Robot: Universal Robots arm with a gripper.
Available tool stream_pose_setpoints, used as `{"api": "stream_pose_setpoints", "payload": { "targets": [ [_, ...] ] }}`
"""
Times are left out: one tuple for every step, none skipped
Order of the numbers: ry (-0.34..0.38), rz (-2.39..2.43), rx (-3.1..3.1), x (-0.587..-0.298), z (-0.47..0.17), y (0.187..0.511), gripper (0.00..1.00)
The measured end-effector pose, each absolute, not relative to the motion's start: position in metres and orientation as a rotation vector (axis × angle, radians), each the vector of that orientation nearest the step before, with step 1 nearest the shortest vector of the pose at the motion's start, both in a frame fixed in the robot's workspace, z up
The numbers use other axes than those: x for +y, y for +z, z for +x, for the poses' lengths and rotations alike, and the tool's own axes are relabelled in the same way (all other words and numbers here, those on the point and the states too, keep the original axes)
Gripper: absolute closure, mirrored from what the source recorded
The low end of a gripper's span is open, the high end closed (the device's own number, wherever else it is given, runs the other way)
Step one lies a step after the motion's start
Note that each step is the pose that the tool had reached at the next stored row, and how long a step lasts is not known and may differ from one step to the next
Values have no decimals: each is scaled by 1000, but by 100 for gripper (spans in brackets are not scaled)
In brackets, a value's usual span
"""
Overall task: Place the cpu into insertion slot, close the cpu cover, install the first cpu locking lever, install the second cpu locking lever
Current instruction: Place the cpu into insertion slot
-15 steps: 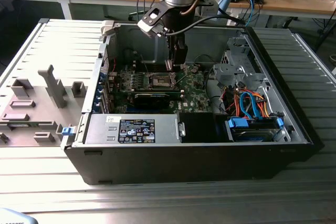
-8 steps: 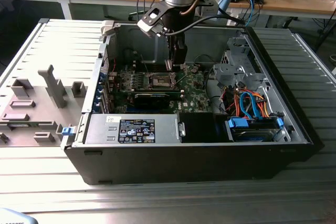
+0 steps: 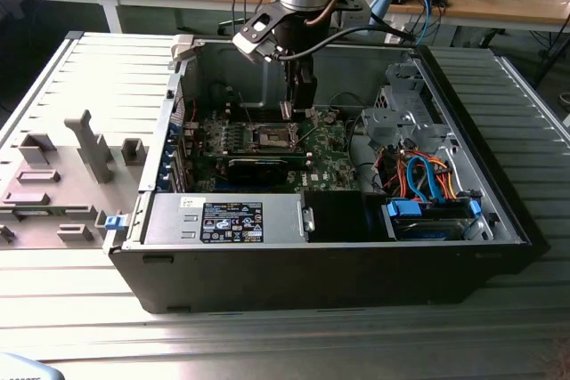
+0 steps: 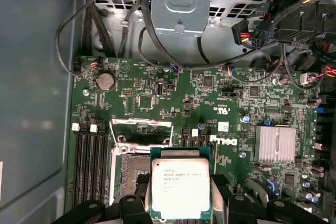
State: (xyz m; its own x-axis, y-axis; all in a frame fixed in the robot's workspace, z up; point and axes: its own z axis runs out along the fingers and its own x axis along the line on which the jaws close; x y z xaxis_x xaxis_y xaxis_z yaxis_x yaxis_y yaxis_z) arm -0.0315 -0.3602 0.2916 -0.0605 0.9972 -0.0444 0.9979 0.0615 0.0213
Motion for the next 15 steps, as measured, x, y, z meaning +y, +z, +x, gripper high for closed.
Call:
{"api": "stream_pose_setpoints", "payload": {
  "targets": [
    [-23, 2122, 2253, -360, -31, 292, 45],
    [-23, 2123, 2252, -360, -31, 292, 45],
    [-23, 2124, 2250, -360, -31, 292, 45],
    [-23, 2126, 2249, -360, -31, 291, 45],
    [-23, 2128, 2247, -360, -31, 291, 45],
    [-23, 2129, 2246, -360, -31, 291, 45],
    [-23, 2131, 2244, -360, -31, 291, 45],
    [-23, 2132, 2243, -360, -31, 291, 45],
    [-23, 2133, 2242, -360, -31, 291, 45],
    [-23, 2135, 2241, -360, -31, 292, 45],
    [-23, 2136, 2239, -360, -31, 291, 45],
    [-24, 2137, 2238, -360, -31, 291, 45],
    [-24, 2140, 2235, -360, -31, 291, 45],
    [-24, 2142, 2233, -360, -31, 291, 45],
    [-24, 2145, 2230, -360, -31, 291, 45]
  ]
}}
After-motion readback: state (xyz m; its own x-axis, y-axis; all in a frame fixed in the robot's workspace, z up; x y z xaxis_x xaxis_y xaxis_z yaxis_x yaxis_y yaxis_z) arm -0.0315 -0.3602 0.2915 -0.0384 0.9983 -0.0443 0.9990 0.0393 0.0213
